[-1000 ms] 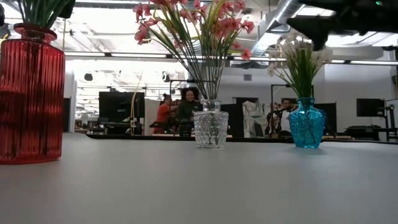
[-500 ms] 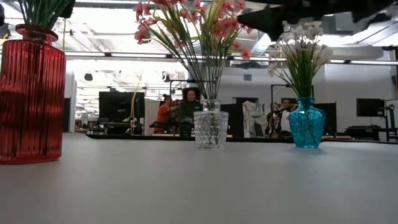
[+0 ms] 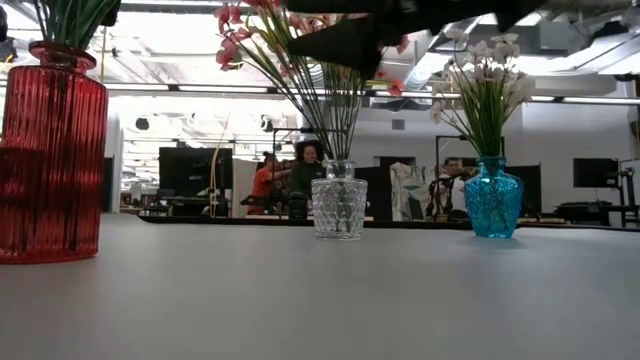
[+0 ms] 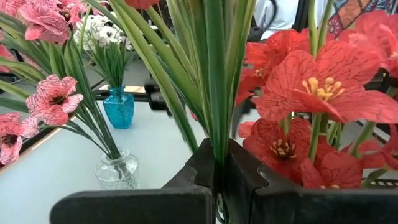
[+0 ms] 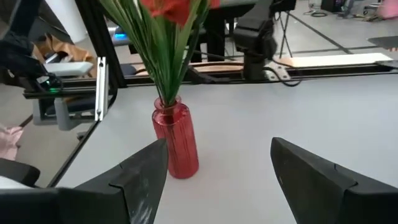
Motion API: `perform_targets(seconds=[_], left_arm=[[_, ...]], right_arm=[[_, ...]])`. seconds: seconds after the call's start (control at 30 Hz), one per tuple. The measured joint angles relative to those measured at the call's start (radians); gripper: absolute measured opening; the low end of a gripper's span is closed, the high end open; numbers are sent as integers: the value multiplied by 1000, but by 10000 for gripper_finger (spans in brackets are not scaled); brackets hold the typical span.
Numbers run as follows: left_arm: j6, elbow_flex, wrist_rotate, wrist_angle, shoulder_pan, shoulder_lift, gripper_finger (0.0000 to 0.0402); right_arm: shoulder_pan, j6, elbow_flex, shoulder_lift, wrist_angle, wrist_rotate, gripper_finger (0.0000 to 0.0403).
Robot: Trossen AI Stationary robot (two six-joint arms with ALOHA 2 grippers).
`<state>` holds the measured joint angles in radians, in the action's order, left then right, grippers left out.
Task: Sort flowers into vase by color
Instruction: Put the red flowers into the red vase
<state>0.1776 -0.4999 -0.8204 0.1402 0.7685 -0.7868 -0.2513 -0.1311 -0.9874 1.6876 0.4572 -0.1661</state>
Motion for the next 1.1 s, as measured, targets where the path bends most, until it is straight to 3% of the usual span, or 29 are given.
perform_targets(seconds=[0.27,0.57,1.1], left_arm=[[0,0,-2,-2,0,0,0],[1,0,-2,-6,0,0,0],[-24,0,4,-23,0,0,0]], right_arm=[[-21,26,-256,262,-1,1,311],[-48,106,-506,461,0,1,311],[-47,113,-659,627,-4,-22,311]])
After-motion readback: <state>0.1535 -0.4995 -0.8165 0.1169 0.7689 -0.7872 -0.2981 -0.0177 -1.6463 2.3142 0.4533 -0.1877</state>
